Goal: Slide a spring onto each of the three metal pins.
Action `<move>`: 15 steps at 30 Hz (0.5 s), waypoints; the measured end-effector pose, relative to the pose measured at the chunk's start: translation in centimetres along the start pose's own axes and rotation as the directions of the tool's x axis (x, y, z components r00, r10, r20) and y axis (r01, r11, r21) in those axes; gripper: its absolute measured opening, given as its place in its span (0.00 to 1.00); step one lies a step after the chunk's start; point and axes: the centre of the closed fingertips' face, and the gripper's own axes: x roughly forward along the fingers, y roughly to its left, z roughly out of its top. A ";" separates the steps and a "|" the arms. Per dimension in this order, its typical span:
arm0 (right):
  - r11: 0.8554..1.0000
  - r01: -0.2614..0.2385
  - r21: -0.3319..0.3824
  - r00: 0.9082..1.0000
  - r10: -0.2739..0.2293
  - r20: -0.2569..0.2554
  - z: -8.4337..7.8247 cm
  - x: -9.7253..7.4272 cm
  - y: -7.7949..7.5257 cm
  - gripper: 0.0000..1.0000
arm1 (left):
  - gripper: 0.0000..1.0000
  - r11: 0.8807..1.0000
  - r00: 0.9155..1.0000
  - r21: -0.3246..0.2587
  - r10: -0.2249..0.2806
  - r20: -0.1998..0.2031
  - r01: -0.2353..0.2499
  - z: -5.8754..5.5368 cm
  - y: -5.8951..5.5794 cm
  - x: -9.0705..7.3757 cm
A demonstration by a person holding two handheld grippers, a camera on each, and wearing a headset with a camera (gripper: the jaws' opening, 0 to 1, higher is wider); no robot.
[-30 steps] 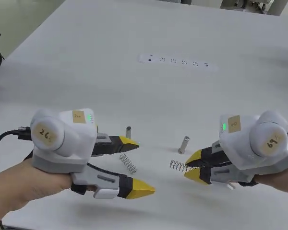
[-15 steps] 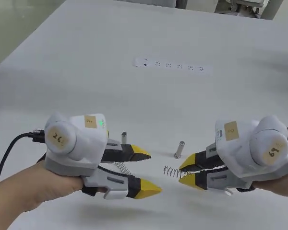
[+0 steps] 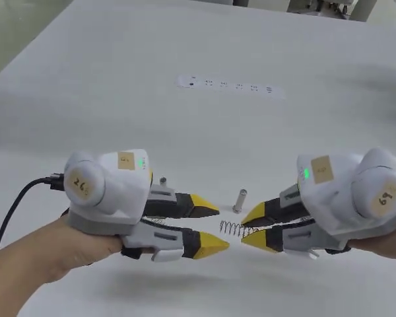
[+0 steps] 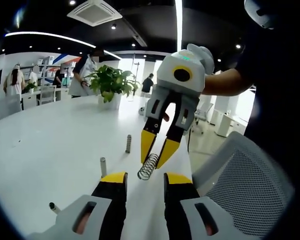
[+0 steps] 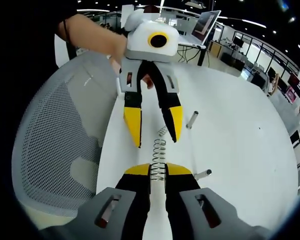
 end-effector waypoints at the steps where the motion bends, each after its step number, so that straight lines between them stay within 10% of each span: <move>1: 1.000 -0.001 0.000 1.000 0.001 0.002 0.0 0.0 0.0 0.07 | 0.21 1.000 1.000 0.002 -0.004 0.003 0.004 0.1 -0.1 0.1; 15: 0.999 -0.021 -0.031 0.999 0.022 0.025 0.9 0.2 0.6 0.07 | 0.10 1.000 1.000 -0.004 -0.024 0.009 0.024 0.2 -0.6 0.4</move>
